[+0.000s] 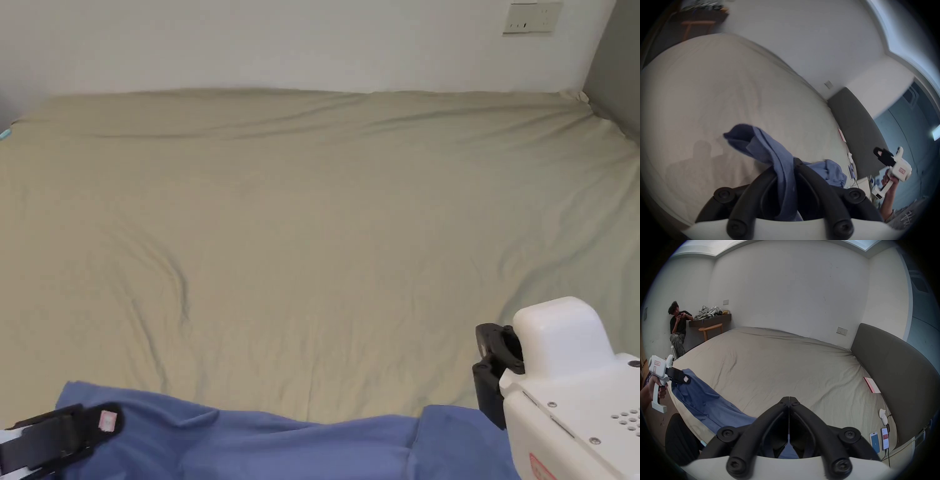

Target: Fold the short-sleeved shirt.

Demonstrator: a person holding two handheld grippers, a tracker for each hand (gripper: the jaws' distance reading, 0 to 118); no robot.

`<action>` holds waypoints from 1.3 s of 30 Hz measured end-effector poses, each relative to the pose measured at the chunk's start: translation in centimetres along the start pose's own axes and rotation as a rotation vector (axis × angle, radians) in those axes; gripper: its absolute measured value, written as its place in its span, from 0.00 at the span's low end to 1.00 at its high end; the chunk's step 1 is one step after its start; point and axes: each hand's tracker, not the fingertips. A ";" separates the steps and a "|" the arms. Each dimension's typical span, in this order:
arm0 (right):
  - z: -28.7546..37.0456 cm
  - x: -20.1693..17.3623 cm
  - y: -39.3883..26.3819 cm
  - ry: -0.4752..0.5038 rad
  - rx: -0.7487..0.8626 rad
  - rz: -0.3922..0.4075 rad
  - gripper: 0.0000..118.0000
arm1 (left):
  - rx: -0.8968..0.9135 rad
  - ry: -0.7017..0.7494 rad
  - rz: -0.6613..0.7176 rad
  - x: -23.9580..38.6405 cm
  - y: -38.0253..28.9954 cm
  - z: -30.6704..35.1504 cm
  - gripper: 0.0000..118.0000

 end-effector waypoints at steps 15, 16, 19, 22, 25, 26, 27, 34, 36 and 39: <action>2.8 4.3 -1.8 -0.057 0.020 -0.066 0.02 | -0.314 -0.003 -0.158 14.5 -5.9 -18.7 0.05; 2.9 4.8 -2.0 -0.063 0.018 -0.073 0.02 | -0.331 0.025 -0.177 14.9 -6.7 -20.1 0.05; 3.3 6.1 -2.6 -0.080 0.015 -0.089 0.02 | -0.390 0.143 -0.234 15.6 -9.2 -23.7 0.05; 3.5 7.2 -3.1 -0.099 0.007 -0.103 0.02 | -0.406 0.184 -0.227 16.1 -10.9 -25.4 0.05; 3.3 8.0 -3.6 -0.112 -0.006 -0.116 0.02 | -0.388 0.228 -0.222 15.9 -11.8 -26.3 0.05; 3.2 8.1 -3.8 -0.115 -0.011 -0.121 0.02 | -0.378 0.222 -0.192 15.7 -11.6 -26.2 0.10; 3.1 8.2 -3.8 -0.116 -0.015 -0.125 0.02 | -0.375 0.160 -0.139 15.5 -11.5 -26.1 0.22; 3.1 7.5 -3.6 -0.103 -0.022 -0.115 0.02 | -0.180 -0.109 -0.014 15.9 -7.1 -19.8 0.88; 3.1 7.1 -3.3 -0.101 -0.018 -0.109 0.02 | -0.092 -0.093 -0.051 15.4 -5.3 -16.9 0.74; 3.2 6.6 -2.9 -0.093 -0.009 -0.101 0.02 | 0.008 0.083 -0.212 14.0 -3.7 -14.1 0.14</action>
